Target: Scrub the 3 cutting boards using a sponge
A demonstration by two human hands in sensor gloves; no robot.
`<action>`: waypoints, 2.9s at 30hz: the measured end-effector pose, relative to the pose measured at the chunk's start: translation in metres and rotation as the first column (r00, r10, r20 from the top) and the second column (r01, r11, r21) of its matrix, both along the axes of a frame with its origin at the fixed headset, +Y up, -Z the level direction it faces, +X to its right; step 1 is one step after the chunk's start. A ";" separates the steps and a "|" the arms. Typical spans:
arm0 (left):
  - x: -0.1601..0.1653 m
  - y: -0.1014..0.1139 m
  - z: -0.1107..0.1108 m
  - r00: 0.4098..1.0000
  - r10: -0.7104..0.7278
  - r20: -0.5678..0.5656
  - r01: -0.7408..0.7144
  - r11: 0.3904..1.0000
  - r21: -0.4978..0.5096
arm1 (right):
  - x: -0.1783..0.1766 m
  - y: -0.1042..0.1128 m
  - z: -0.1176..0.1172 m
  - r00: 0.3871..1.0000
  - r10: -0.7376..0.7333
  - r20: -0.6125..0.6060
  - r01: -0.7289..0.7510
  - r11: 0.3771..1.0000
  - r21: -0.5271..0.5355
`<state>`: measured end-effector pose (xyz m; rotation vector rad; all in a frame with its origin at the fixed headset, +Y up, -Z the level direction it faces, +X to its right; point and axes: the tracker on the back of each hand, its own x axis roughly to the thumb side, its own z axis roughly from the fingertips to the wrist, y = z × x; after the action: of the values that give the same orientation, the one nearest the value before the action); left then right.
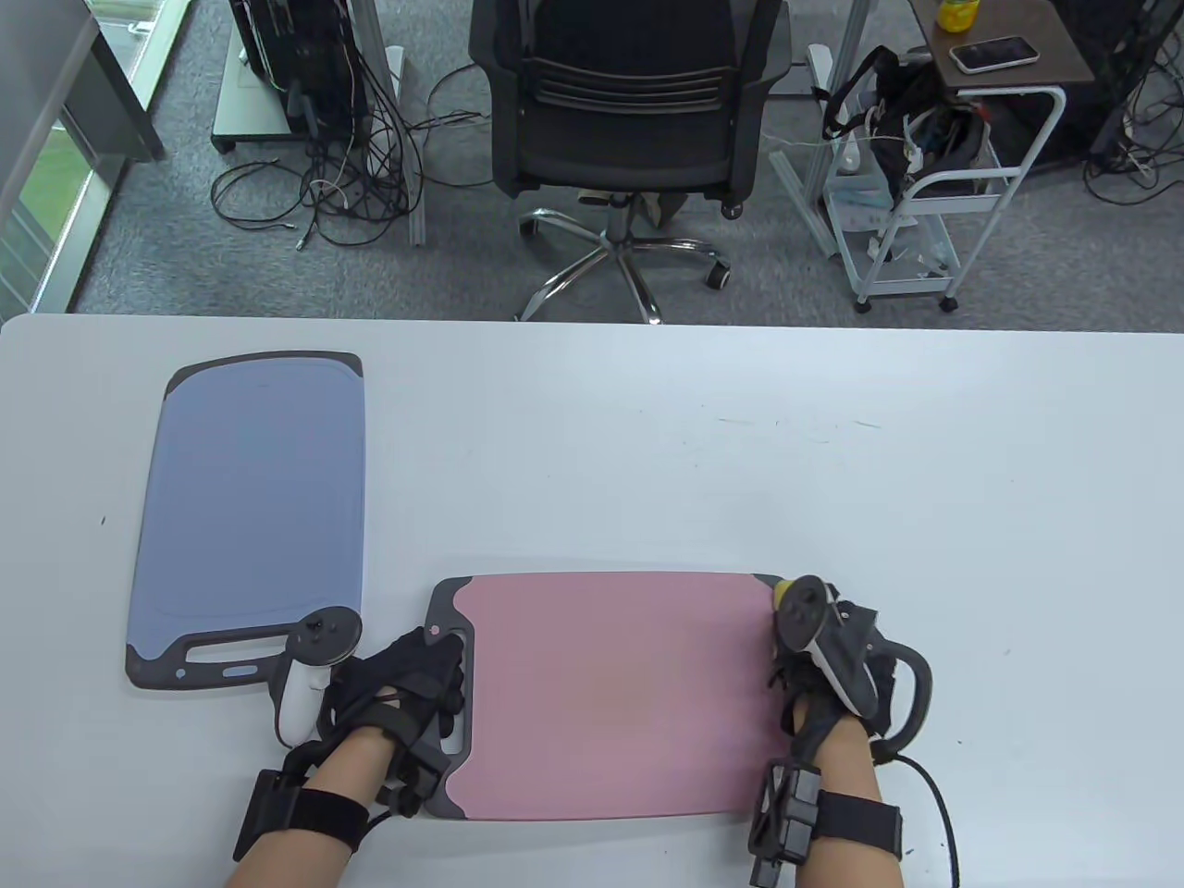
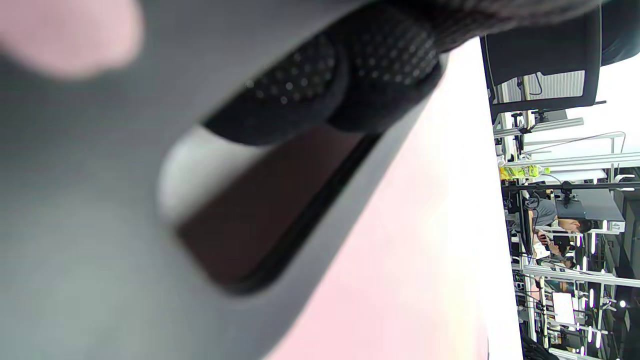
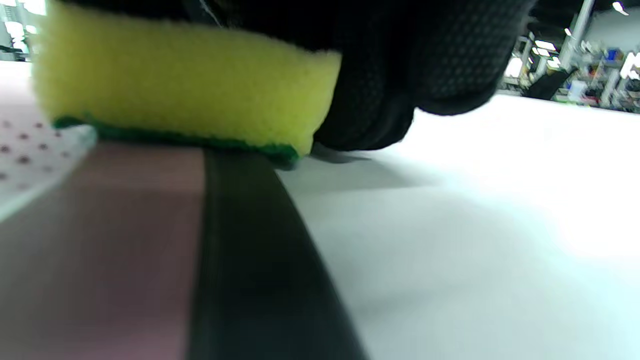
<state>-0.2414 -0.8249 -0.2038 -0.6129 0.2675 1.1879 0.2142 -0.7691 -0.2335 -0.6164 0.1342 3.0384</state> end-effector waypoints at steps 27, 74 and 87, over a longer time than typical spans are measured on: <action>-0.001 -0.003 -0.007 0.998 0.015 0.055 -0.014 1.000 -0.024 | -0.021 0.001 0.030 0.979 0.109 -0.174 -0.105 0.994 0.032; -0.001 -0.006 -0.009 0.998 0.000 0.061 0.001 1.000 -0.021 | -0.004 -0.006 0.072 0.981 0.068 -0.182 -0.065 0.998 0.023; -0.001 -0.007 -0.011 0.997 0.022 0.073 -0.019 0.999 -0.032 | -0.242 0.013 0.084 0.571 0.032 -0.820 0.041 0.997 0.067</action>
<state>-0.2425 -0.8319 -0.2153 -0.6871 0.2185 1.1802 -0.0273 -0.7559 -0.1495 0.8699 0.0298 3.0036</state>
